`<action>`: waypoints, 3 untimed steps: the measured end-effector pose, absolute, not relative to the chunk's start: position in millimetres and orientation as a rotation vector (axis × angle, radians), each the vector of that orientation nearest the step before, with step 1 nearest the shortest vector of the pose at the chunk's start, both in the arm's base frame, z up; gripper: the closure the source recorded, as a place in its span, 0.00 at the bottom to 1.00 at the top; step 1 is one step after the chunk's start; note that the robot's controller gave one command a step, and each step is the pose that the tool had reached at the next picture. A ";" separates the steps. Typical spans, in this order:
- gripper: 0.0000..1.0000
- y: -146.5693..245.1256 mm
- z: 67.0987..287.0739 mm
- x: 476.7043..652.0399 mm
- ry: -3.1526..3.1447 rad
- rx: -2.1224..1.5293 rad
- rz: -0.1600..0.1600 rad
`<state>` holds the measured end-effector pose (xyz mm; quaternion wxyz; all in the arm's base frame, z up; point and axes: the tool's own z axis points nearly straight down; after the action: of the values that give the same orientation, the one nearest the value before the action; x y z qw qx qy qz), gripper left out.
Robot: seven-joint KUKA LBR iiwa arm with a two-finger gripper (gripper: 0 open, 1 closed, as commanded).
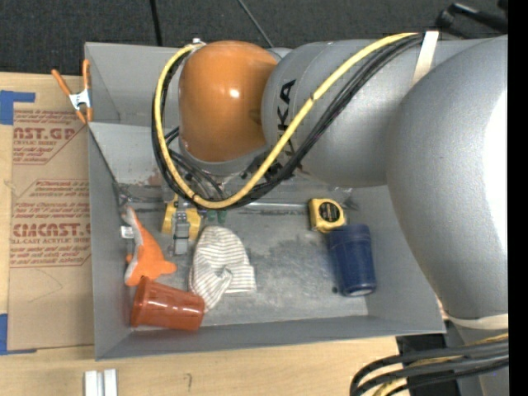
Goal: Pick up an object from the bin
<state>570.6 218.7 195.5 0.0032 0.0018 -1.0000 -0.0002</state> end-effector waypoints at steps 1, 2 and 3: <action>0.00 217.5 200.6 572.5 -3.143 0.002 -0.003; 0.00 233.9 127.4 556.9 -3.145 -0.076 -0.005; 0.00 239.7 125.6 537.4 -3.139 -0.096 -0.001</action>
Offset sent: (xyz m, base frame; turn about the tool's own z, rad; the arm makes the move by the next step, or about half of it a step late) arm -0.0270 0.0266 -0.1255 0.0886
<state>537.4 239.7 125.6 0.0004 -0.0307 -0.9995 -0.0004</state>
